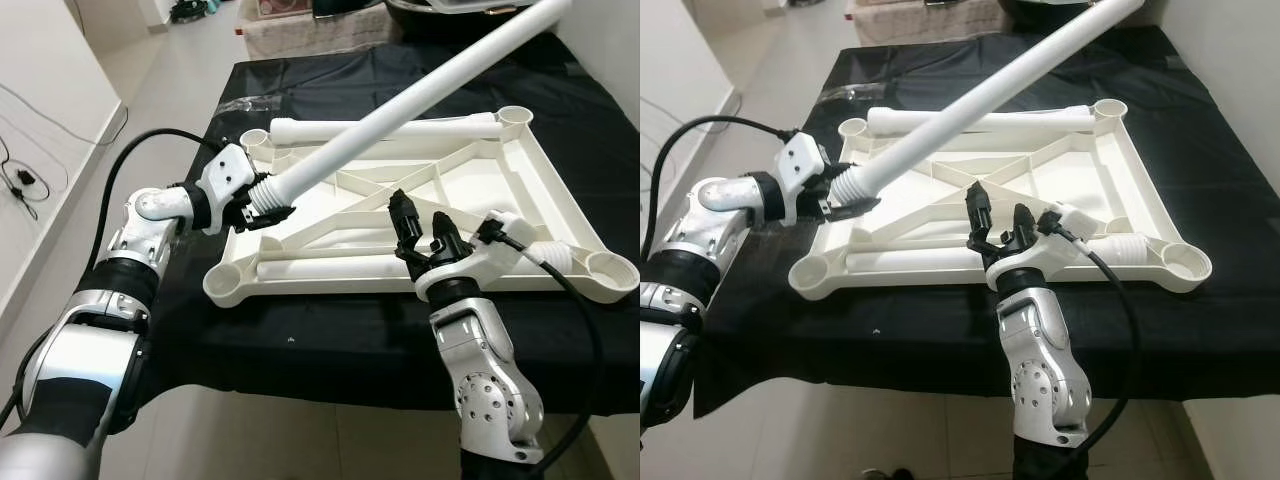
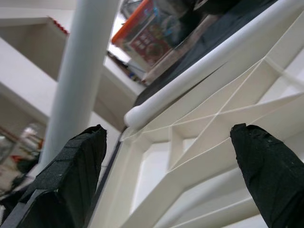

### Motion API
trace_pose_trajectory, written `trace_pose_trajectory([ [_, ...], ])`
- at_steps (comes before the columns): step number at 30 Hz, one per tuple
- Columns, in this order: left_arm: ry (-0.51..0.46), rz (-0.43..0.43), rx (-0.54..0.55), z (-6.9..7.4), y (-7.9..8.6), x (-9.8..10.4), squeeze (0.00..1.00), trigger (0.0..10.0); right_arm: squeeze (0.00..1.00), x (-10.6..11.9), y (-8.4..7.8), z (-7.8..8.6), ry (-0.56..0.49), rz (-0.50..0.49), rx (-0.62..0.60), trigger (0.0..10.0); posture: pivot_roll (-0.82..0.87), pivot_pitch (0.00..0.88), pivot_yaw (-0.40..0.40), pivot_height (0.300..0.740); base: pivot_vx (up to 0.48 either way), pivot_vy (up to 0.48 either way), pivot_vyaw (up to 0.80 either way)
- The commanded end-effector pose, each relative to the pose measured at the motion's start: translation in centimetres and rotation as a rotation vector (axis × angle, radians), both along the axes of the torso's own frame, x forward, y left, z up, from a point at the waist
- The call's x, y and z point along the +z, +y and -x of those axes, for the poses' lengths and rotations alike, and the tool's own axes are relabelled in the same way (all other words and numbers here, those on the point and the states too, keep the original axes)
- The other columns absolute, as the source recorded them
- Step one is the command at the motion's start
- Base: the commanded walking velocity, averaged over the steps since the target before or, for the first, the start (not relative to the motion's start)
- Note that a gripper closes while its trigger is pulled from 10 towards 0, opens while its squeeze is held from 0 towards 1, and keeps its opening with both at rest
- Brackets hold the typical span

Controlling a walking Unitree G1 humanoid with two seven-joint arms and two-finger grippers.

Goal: Building children table

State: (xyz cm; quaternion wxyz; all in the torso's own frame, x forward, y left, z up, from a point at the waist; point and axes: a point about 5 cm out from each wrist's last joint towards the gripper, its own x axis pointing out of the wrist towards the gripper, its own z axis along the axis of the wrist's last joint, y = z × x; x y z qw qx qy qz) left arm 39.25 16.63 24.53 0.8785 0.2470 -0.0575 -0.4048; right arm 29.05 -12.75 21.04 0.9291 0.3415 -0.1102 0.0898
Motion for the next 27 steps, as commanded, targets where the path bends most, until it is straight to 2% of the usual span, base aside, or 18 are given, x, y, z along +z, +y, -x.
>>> trace_pose_trajectory([
  [1,-0.025,0.037,0.017,0.4,0.4,-0.3,0.0,10.0,0.0,0.4,2.0,-0.1,-0.01,-0.122,0.104,10.0,0.03,0.075,0.057,0.74,0.0,0.0,0.0],
  [3,-0.033,0.085,0.011,1.1,0.0,-1.0,0.0,10.0,0.0,1.0,2.6,-0.4,-0.035,-0.156,0.196,10.0,0.03,0.071,0.054,0.74,0.0,0.0,0.0],
  [5,-0.033,0.085,0.011,1.1,0.0,-1.0,0.0,10.0,0.0,1.0,2.6,-0.4,-0.035,-0.156,0.196,10.0,0.03,0.071,0.054,0.74,0.0,0.0,0.0],
  [9,-0.051,0.107,-0.01,2.4,-1.2,-2.1,0.0,10.0,0.0,1.7,3.4,-0.5,-0.06,-0.213,0.299,10.0,0.03,0.059,0.042,0.74,0.0,0.0,0.0],
  [11,-0.051,0.107,-0.01,2.4,-1.2,-2.1,0.0,10.0,0.0,1.7,3.4,-0.5,-0.06,-0.213,0.299,10.0,0.03,0.059,0.042,0.74,0.0,0.0,0.0],
  [14,-0.042,0.131,-0.024,3.6,-2.0,-3.2,0.0,10.0,0.0,2.0,3.7,-0.6,-0.065,-0.25,0.352,10.0,0.04,0.056,0.035,0.74,0.0,0.0,0.0],
  [15,-0.042,0.131,-0.024,3.6,-2.0,-3.2,0.0,10.0,0.0,2.0,3.7,-0.6,-0.065,-0.25,0.352,10.0,0.04,0.056,0.035,0.74,0.0,0.0,0.0],
  [16,-0.031,0.136,-0.033,4.4,-2.4,-3.9,0.0,10.0,0.0,2.2,3.7,-0.7,-0.067,-0.266,0.364,10.0,0.04,0.052,0.031,0.74,0.0,0.0,0.0],
  [19,-0.031,0.136,-0.033,4.4,-2.4,-3.9,0.0,10.0,0.0,2.2,3.7,-0.7,-0.067,-0.266,0.364,10.0,0.04,0.052,0.031,0.74,0.0,0.0,0.0],
  [20,-0.019,0.144,-0.036,5.0,-2.8,-4.5,0.0,10.0,0.0,2.4,3.7,-0.8,-0.077,-0.273,0.377,10.0,0.04,0.052,0.031,0.74,0.0,0.0,0.0],
  [26,-0.001,0.159,-0.033,5.4,-3.0,-5.2,0.0,10.0,0.0,2.7,3.8,-0.7,-0.097,-0.261,0.399,10.0,0.04,0.04,0.028,0.74,0.0,0.0,0.0],
  [27,0.015,0.171,-0.028,5.9,-3.2,-5.7,0.0,10.0,0.0,2.9,4.0,-0.7,-0.117,-0.242,0.424,10.0,0.04,0.036,0.03,0.74,0.0,0.0,0.0],
])
